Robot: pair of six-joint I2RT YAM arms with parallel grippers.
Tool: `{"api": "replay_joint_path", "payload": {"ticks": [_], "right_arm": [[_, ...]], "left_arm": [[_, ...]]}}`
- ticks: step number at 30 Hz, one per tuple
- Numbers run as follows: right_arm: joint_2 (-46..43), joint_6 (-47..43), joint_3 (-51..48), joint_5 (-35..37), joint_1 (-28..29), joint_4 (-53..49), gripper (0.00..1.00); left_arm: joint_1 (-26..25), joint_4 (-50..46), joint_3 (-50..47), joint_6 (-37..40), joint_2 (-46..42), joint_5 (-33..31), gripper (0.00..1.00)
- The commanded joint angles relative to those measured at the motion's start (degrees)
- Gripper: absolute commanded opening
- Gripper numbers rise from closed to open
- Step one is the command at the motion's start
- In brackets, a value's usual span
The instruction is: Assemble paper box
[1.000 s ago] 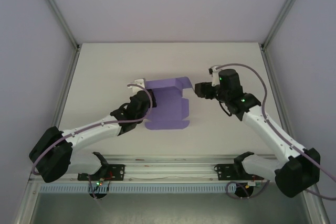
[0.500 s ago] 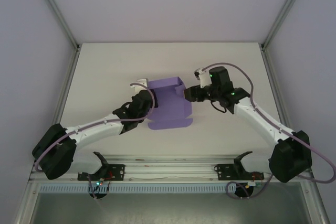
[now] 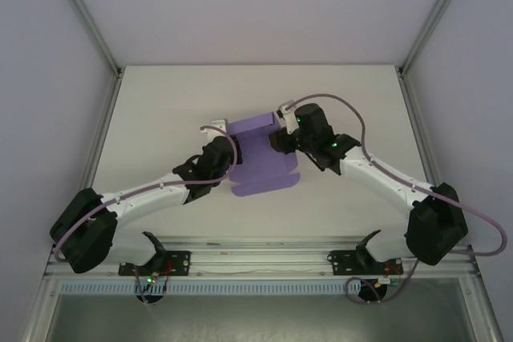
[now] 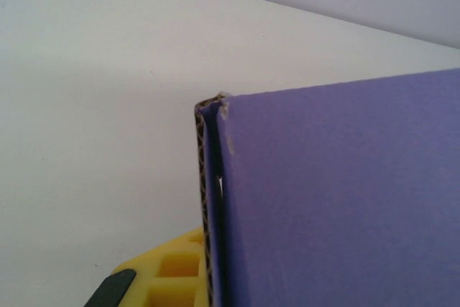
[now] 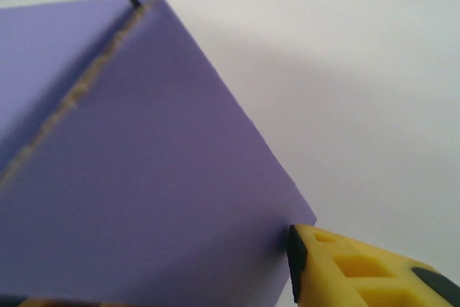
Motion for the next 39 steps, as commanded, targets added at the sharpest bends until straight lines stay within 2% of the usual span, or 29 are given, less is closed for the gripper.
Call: {"api": "replay_joint_path", "payload": {"ticks": [1,3,4,6,8,11,14,19,23,25,28,31,35,38,39], "right_arm": [[1.03,0.23,-0.38,15.45,2.18,9.94,0.45],[2.02,1.94,-0.43,21.02,3.61,12.25,0.45],[2.6,2.75,-0.66,24.52,4.51,13.98,0.42],[3.86,2.57,-1.35,29.18,6.14,17.64,0.31],[5.38,2.66,-0.95,34.37,7.51,19.68,0.15],[8.42,2.67,1.31,42.28,8.78,19.14,0.0],[11.08,4.53,2.19,50.53,9.54,19.92,0.0],[17.37,10.33,6.55,68.7,10.48,13.05,0.0],[18.7,10.54,5.86,71.75,10.56,14.6,0.0],[19.03,9.76,7.01,70.47,10.53,13.37,0.0],[16.08,10.35,5.23,59.44,10.33,14.45,0.01],[12.46,9.97,2.77,48.01,10.31,15.83,0.28],[8.67,9.76,1.94,38.26,10.2,13.27,0.64],[5.45,8.88,0.29,31.61,10.09,12.93,0.79],[3.94,7.94,-0.51,28.03,10.16,12.97,0.94]], "left_arm": [[-0.47,-1.77,2.36,0.76,0.92,2.0,0.0],[-0.58,-1.77,2.48,0.3,1.14,2.06,0.0],[-0.67,-1.63,2.55,0.08,1.25,2.0,0.0],[-0.63,-1.63,2.76,0.13,1.61,1.89,0.0],[-0.76,-2.78,3.65,0.08,2.14,1.66,0.0],[-0.77,-3.84,4.47,-2.07,2.59,1.59,0.0],[-0.78,-3.87,4.63,-4.23,2.5,0.94,0.0],[-0.83,-11.98,8.48,-12.02,2.94,-6.09,0.0],[-0.81,-14.59,9.64,-13.88,2.84,-7.61,0.0],[-0.83,-15.17,9.99,-13.76,3.09,-7.66,0.0],[-0.76,-12.78,9.01,-12.42,2.86,-6.53,0.0],[-0.48,-11.69,8.64,-11.41,2.93,-5.99,0.0],[-0.2,-12.73,9.25,-10.42,3.2,-4.91,0.0],[-0.08,-12.39,9.19,-8.81,3.2,-3.59,0.0],[-0.02,-12.54,9.14,-8.29,3.2,-3.28,0.0]]}}
